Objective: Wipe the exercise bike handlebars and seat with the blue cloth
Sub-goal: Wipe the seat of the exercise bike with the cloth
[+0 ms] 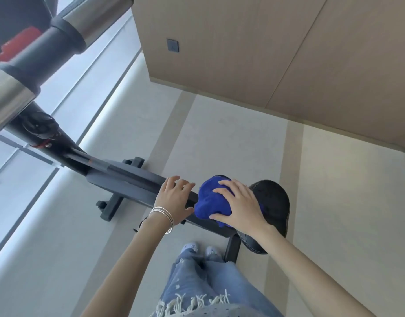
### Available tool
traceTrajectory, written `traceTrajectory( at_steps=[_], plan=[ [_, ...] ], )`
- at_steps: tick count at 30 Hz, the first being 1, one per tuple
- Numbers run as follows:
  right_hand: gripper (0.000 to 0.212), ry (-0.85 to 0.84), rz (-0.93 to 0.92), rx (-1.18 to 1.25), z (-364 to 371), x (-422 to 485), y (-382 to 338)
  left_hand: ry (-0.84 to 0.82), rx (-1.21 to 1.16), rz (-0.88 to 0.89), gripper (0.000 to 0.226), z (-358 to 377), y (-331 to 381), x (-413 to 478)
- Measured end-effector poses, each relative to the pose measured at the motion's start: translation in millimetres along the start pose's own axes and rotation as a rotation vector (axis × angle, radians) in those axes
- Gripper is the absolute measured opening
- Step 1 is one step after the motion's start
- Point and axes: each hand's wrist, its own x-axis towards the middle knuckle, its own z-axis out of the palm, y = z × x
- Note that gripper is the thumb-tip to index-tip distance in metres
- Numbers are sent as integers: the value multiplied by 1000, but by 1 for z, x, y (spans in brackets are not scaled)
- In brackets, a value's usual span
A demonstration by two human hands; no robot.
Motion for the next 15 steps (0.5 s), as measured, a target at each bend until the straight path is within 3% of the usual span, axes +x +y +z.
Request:
traceTrajectory(
  at_steps=[10, 15],
  plan=[
    [46, -93, 9, -59, 5, 30, -22, -17, 6, -2, 68, 5, -12, 2],
    [46, 29, -40, -136, -12, -5, 4, -19, -7, 0, 68, 7, -13, 4]
  ],
)
